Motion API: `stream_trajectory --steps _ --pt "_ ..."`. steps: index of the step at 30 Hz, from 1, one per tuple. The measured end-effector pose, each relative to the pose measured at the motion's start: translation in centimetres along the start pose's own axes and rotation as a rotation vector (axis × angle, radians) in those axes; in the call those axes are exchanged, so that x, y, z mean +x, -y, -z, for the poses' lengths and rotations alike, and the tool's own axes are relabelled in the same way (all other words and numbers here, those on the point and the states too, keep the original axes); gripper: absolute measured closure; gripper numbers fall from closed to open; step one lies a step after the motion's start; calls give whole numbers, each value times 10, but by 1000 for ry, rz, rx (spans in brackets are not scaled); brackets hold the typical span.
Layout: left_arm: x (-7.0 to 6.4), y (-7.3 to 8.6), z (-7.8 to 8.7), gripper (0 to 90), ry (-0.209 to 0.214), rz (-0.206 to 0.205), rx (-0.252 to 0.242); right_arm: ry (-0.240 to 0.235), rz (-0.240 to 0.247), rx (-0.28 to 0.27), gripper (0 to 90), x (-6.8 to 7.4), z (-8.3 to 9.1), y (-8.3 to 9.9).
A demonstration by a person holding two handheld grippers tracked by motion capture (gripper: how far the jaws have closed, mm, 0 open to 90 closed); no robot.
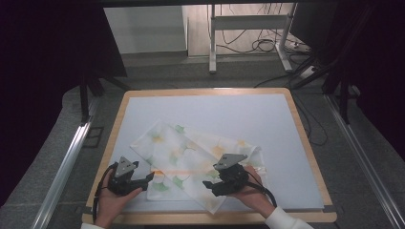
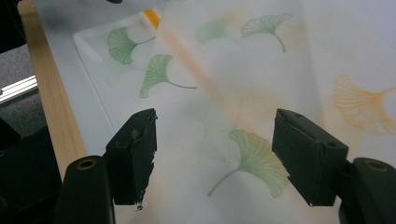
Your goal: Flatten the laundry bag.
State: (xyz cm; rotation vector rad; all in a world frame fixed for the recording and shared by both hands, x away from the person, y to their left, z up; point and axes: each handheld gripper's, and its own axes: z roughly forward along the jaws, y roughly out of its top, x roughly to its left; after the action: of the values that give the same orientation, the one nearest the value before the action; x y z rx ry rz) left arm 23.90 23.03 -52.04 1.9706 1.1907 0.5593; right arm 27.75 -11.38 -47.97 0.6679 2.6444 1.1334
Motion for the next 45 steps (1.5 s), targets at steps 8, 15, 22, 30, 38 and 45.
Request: stream_trajectory --steps 8,15,22,30,38,45 --pt "1 1 0 268 -3 2 4 -43 34 69 309 16 -26 -10" --pt "0 1 -1 268 0 -7 6 -54 66 132 307 27 -50 -15" --pt "0 1 -1 268 -2 -10 7 -52 85 174 305 36 -68 -18" --pt "0 1 -1 267 -6 -15 13 -49 93 202 303 39 -79 -19" --pt "1 1 -1 267 -9 -16 15 -25 104 220 341 42 -83 -18" --pt "2 1 -2 267 -6 -18 20 -12 97 224 464 39 -80 -19"
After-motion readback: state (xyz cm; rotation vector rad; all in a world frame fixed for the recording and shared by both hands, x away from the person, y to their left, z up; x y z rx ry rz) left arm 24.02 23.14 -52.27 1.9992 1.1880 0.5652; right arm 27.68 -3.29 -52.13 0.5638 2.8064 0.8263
